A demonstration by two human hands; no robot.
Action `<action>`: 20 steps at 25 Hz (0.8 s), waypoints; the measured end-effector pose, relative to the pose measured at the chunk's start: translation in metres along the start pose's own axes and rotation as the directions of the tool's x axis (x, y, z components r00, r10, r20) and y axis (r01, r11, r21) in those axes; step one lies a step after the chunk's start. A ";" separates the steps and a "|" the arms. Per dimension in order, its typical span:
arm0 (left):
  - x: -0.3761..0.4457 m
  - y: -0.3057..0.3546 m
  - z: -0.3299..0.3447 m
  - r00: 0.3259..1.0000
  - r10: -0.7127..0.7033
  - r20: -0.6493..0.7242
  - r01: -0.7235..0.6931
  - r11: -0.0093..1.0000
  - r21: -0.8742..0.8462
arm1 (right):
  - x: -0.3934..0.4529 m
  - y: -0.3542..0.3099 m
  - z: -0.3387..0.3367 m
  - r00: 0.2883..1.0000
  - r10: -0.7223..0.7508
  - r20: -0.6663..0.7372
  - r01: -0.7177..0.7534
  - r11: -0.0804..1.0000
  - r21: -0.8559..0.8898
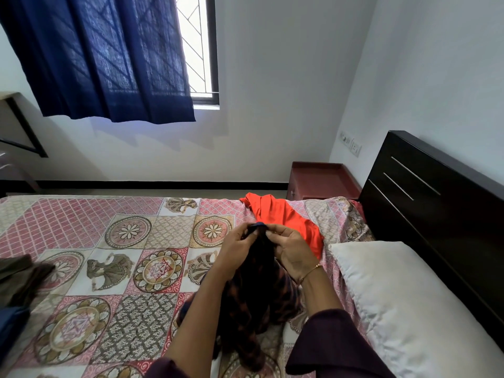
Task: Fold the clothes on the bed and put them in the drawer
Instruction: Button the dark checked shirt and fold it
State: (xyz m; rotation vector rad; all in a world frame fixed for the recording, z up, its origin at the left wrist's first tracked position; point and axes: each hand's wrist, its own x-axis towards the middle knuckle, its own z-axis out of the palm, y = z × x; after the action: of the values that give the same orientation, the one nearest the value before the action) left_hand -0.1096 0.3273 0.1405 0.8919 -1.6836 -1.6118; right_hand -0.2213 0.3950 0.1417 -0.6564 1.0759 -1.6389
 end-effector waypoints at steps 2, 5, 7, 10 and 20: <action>0.004 0.003 -0.001 0.997 0.015 -0.081 -0.002 0.988 0.156 | -0.001 -0.002 -0.007 0.999 -0.019 0.034 0.025 0.981 -0.192; 0.010 0.015 -0.001 0.974 -0.037 -0.222 0.068 0.988 0.136 | 0.000 0.000 -0.016 0.998 -0.043 0.036 0.055 0.875 -0.482; 0.013 0.029 -0.002 0.949 -0.108 -0.297 0.129 0.990 0.052 | -0.001 0.002 -0.018 0.999 -0.032 0.039 0.049 0.827 -0.560; 0.016 0.047 -0.003 0.956 -0.217 -0.200 0.211 0.976 -0.051 | -0.004 0.003 -0.018 0.999 -0.044 0.001 0.040 0.896 -0.442; 0.028 0.052 -0.002 0.938 -0.275 -0.209 0.251 0.958 -0.136 | 0.004 -0.010 -0.014 0.997 -0.054 0.063 0.075 0.912 -0.404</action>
State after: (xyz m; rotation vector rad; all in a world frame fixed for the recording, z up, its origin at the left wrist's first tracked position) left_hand -0.1263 0.3045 0.1924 1.2380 -1.3516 -1.6827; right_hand -0.2391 0.3965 0.1436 -1.0088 1.3864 -1.4528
